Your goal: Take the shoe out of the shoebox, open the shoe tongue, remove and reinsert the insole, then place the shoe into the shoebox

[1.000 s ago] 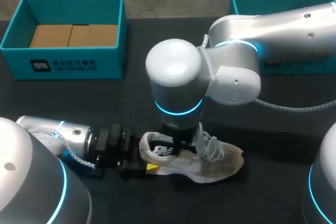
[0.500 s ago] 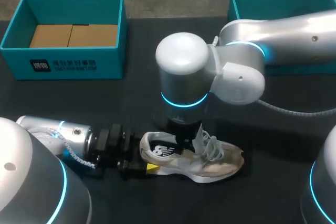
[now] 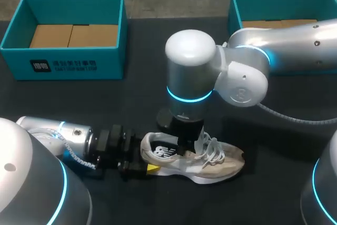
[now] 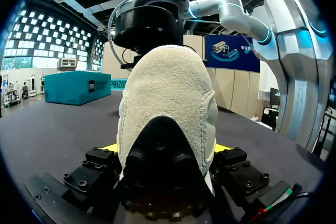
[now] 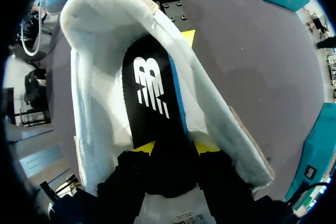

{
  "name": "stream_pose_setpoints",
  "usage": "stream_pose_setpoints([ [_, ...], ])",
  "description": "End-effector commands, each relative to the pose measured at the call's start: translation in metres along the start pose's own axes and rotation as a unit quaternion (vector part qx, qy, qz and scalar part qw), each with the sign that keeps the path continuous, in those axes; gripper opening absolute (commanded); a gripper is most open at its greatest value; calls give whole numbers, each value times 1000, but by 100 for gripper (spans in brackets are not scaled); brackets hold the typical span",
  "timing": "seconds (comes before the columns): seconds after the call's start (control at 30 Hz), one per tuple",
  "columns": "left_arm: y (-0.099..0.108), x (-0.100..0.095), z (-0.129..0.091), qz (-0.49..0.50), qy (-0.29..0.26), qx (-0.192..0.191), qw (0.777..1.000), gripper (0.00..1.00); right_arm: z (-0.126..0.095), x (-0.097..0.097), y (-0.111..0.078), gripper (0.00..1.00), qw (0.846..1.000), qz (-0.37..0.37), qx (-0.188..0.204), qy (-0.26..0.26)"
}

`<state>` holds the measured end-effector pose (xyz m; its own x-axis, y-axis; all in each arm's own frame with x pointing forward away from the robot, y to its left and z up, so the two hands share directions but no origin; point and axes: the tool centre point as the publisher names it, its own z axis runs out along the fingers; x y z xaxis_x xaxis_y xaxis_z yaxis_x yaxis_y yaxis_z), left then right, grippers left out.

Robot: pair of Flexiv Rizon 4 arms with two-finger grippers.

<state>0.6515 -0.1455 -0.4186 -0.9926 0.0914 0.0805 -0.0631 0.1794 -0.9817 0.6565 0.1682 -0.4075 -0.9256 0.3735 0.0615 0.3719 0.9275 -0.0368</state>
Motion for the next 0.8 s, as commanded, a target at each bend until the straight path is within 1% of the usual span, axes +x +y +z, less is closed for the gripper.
stream_pose_setpoints([
  [0.03, 3, 0, -2, 0, 1, -1, 1000, 0, 15, -4, 1, 41, 1000, -3, 1, 27],
  [0.1, 3, 0, -2, 0, 1, -1, 1000, 0, 16, -3, 0, 40, 999, -5, -3, 35],
  [0.13, 3, 0, -2, 0, 1, -1, 1000, 0, 17, -1, 0, 40, 999, -6, 4, 45],
  [0.3, 3, 0, -2, 0, 1, -1, 1000, 0, 21, 2, 2, 36, 997, -17, 10, 70],
  [0.4, 3, 0, -2, 0, 1, -1, 1000, 0, 24, 4, 3, 32, 996, -25, 17, 86],
  [0.57, 3, 0, -2, 0, 1, -1, 1000, 0, 24, 10, 4, 28, 995, -31, 18, 94],
  [0.6, 3, 0, -2, 0, 1, -1, 1000, 0, 24, 11, 4, 26, 995, -32, 19, 96],
  [0.67, 3, 0, -2, 0, 1, -1, 1000, 0, 23, 13, 5, 16, 995, -33, 21, 96],
  [0.7, 3, 0, -2, 0, 1, -1, 1000, 0, 22, 14, 5, 10, 995, -37, 20, 95],
  [0.73, 3, 0, -2, 0, 1, -1, 1000, 0, 21, 15, 4, 0, 995, -39, 16, 92],
  [0.8, 3, 0, -2, 0, 1, -1, 1000, 0, 19, 17, 4, 0, 995, -41, 12, 88],
])
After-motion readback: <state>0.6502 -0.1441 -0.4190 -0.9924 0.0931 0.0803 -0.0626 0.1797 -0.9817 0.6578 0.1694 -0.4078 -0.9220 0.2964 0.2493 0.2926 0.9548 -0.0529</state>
